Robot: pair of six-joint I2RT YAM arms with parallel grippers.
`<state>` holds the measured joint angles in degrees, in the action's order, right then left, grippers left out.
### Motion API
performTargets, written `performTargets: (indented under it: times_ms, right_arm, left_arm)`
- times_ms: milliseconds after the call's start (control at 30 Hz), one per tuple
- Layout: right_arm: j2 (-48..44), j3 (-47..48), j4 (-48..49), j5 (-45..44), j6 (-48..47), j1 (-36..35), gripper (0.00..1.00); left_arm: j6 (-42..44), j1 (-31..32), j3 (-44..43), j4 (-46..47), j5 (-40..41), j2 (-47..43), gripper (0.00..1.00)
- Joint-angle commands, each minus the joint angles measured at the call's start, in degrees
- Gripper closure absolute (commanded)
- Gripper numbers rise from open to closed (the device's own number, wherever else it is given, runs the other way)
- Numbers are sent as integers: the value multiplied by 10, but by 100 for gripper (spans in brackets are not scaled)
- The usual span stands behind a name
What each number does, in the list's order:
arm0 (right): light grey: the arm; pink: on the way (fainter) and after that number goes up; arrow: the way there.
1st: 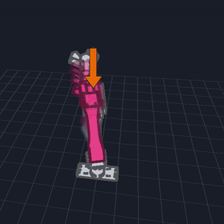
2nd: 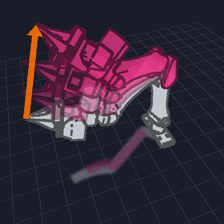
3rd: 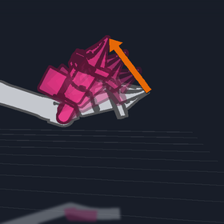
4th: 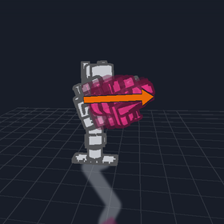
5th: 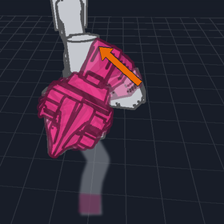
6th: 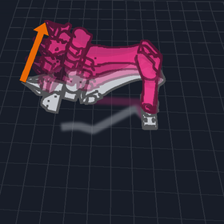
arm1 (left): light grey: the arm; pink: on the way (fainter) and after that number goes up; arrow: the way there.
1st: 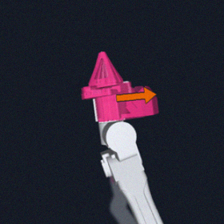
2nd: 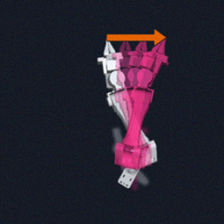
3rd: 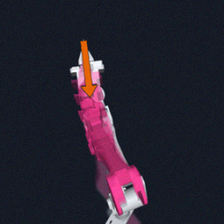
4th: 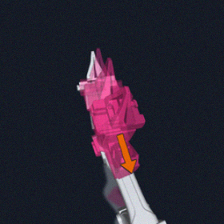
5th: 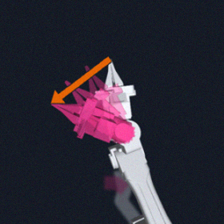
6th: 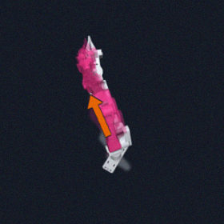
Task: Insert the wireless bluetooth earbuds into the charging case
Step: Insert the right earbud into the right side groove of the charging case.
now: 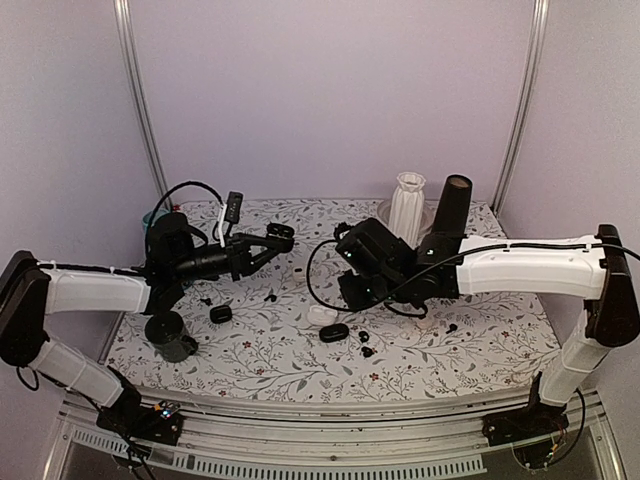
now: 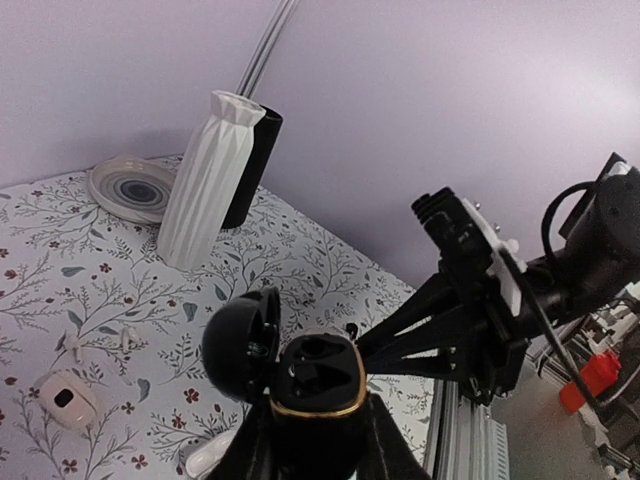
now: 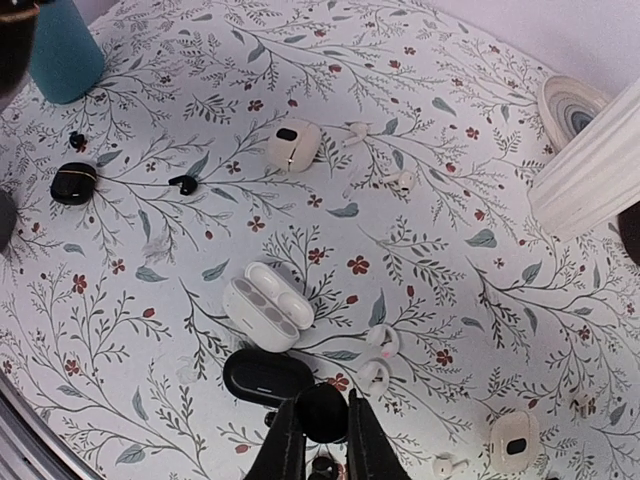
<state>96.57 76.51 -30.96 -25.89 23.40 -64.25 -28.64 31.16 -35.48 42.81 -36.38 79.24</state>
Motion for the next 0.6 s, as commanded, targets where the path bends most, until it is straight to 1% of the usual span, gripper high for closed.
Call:
performTargets:
  times_ms: [0,200,400,567]
  right_arm:
    - [-43,13,32,-50,-68,-3,92]
    - [-69,18,70,-52,-129,-3,92]
    - [-85,21,110,-29,-168,-3,92]
    - [-96,17,137,-8,-204,-10,92]
  left_arm:
    - [42,13,-27,-40,-32,13,100]
    - [75,31,-72,-98,-99,47,100]
    - [76,37,-107,-123,-182,83,100]
    - [62,40,-129,-137,-216,100,100]
